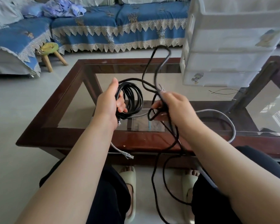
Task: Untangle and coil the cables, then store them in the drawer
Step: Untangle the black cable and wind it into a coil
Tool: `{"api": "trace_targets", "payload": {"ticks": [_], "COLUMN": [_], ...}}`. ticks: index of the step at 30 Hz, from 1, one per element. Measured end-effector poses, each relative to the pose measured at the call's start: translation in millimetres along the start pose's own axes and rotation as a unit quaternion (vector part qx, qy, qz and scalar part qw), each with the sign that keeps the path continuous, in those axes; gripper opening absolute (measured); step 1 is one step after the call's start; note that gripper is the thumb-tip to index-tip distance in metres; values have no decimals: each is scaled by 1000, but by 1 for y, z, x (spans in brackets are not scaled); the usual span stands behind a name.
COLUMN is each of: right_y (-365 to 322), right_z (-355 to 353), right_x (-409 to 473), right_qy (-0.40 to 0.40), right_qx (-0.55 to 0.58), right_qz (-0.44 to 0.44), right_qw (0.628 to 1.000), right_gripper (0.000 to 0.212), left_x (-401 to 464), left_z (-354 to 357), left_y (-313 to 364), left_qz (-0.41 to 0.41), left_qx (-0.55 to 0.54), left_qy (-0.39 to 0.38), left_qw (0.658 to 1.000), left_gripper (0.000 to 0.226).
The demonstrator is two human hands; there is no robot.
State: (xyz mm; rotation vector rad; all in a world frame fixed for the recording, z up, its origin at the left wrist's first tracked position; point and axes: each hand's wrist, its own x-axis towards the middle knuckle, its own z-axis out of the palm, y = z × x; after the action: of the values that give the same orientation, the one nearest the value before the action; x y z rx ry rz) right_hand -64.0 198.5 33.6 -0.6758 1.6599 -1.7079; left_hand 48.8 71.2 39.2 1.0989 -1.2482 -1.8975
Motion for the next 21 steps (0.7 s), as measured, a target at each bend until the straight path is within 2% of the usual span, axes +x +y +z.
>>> {"api": "trace_targets", "payload": {"ticks": [2,5,7,8,10,12,13,14,15,17,19,21], "right_y": [-8,-16,-17,-17,-15,-12,-10,-9,-7,-7,-8,-8], "right_z": [-9,-24,-34,-38,-39,-34,-32,-29,-27,-27,-27,-27], "right_x": [1,-1,0,1,0,-3,-3,-2,-1,-1,-3,-5], "right_qy": [-54,-272,-365,-376,-335,-181,-88,-18,18,42,49,65], "right_qx": [74,60,58,77,68,-102,-182,-222,-232,-172,-48,62], "right_qz": [35,116,91,77,41,-46,-85,-103,-97,-47,0,25], "right_qw": [995,953,925,920,939,977,976,969,968,983,998,996], "right_gripper": [42,68,80,84,78,40,25,26,32,38,36,37], "left_x": [2,10,14,16,19,17,16,15,14,14,15,15], "left_z": [-2,-12,-19,-22,-27,-26,-25,-24,-24,-24,-24,-22], "left_y": [-1,1,5,6,7,6,5,5,5,5,3,1], "left_qz": [8,12,-3,-11,-13,-10,-11,-15,-21,-26,-25,-23], "left_qx": [52,48,32,21,3,4,3,-4,-16,-31,-34,-39], "left_qy": [23,53,70,81,96,97,97,95,93,88,81,72], "left_qw": [998,997,997,996,995,995,995,995,995,995,996,996], "left_gripper": [53,52,52,52,51,51,51,51,51,52,51,51]}}
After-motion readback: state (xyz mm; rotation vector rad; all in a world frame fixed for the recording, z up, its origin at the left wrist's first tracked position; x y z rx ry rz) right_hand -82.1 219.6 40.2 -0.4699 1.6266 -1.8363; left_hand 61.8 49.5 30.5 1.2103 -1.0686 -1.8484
